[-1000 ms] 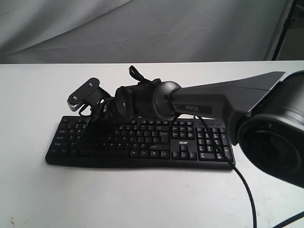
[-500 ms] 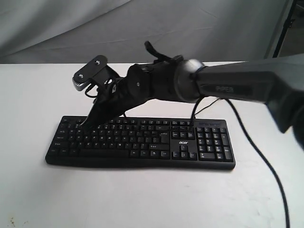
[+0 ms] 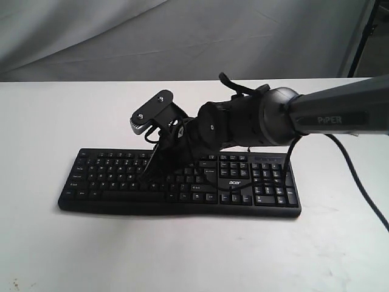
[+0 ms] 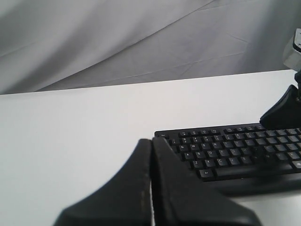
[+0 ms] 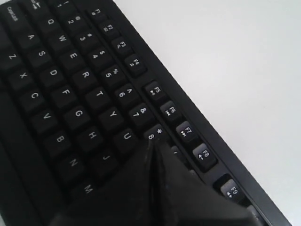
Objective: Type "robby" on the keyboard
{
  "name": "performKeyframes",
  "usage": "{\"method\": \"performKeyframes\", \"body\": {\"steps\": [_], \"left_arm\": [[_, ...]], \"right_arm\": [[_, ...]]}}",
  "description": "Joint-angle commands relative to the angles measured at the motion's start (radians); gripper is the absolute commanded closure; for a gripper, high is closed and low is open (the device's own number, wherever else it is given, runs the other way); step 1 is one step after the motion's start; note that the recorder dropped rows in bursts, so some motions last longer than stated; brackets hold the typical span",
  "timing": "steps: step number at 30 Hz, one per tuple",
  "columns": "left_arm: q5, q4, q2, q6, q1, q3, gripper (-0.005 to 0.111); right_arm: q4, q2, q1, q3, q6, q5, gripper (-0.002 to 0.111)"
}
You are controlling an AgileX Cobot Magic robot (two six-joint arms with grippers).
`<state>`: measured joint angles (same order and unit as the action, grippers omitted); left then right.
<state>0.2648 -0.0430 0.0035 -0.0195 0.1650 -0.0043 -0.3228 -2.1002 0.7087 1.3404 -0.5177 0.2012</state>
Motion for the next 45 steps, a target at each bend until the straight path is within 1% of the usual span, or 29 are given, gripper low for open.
{"method": "performKeyframes", "body": {"steps": [1,45], "left_arm": [[-0.007,-0.005,-0.003,-0.003,0.006,0.004,0.107],[-0.007,-0.005,-0.003,-0.003,0.006,0.004,0.107]], "right_arm": [[-0.002,-0.014,-0.021,-0.006,-0.004,-0.011,0.108],[0.005,-0.059,-0.031,-0.006,-0.006,-0.015,0.108]]}}
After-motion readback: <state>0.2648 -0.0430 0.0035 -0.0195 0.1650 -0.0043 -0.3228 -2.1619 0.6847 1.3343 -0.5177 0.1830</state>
